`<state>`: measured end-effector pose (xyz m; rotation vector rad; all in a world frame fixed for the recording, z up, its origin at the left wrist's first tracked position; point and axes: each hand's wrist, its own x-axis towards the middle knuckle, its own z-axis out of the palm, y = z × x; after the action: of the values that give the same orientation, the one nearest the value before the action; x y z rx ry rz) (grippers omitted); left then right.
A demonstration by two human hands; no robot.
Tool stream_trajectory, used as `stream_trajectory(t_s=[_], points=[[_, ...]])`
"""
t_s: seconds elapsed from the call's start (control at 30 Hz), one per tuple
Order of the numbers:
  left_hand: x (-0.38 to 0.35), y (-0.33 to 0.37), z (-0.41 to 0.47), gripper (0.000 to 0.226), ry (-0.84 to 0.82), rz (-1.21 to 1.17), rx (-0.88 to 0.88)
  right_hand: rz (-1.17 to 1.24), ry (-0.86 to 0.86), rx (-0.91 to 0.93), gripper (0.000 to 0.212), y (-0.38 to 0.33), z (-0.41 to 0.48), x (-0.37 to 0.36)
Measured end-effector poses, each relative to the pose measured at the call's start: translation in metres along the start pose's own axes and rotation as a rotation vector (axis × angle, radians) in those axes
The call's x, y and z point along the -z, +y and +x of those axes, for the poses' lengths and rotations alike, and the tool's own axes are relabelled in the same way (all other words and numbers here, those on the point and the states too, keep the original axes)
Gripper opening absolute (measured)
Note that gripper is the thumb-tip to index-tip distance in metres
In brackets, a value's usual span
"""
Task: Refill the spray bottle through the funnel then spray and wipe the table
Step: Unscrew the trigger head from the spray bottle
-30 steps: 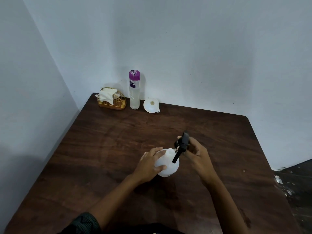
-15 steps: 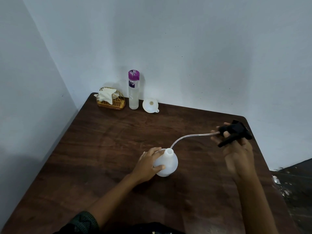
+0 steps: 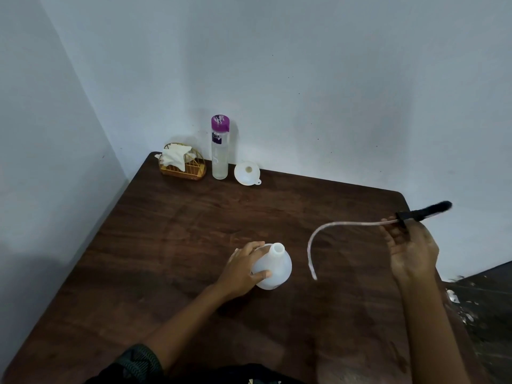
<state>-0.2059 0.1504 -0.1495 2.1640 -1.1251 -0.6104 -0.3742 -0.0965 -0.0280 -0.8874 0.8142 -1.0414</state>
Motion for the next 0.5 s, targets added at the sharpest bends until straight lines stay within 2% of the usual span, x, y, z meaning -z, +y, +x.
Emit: stream_trajectory(t_s=[0.1, 0.2, 0.27, 0.37, 0.5], points=[[0.001, 0.001, 0.0, 0.062, -0.005, 0.003, 0.004, -0.354, 0.007, -0.001, 0.003, 0.016, 0.017, 0.011], [0.003, 0.001, -0.002, 0.063, 0.004, 0.011, 0.019, -0.881, -0.063, -0.018, 0.021, 0.051, 0.03, 0.024], [0.004, 0.001, -0.001, 0.063, 0.003, 0.014, 0.022, -1.143, -0.111, -0.065, 0.029, 0.072, 0.03, 0.032], [0.004, 0.001, -0.001, 0.063, 0.001, 0.034, 0.027, -1.366, -0.139, -0.171, 0.033, 0.1, 0.026, 0.044], [0.005, 0.005, 0.0, 0.063, -0.022, 0.049, 0.02, -1.576, -0.179, -0.197, 0.03, 0.104, 0.026, 0.044]])
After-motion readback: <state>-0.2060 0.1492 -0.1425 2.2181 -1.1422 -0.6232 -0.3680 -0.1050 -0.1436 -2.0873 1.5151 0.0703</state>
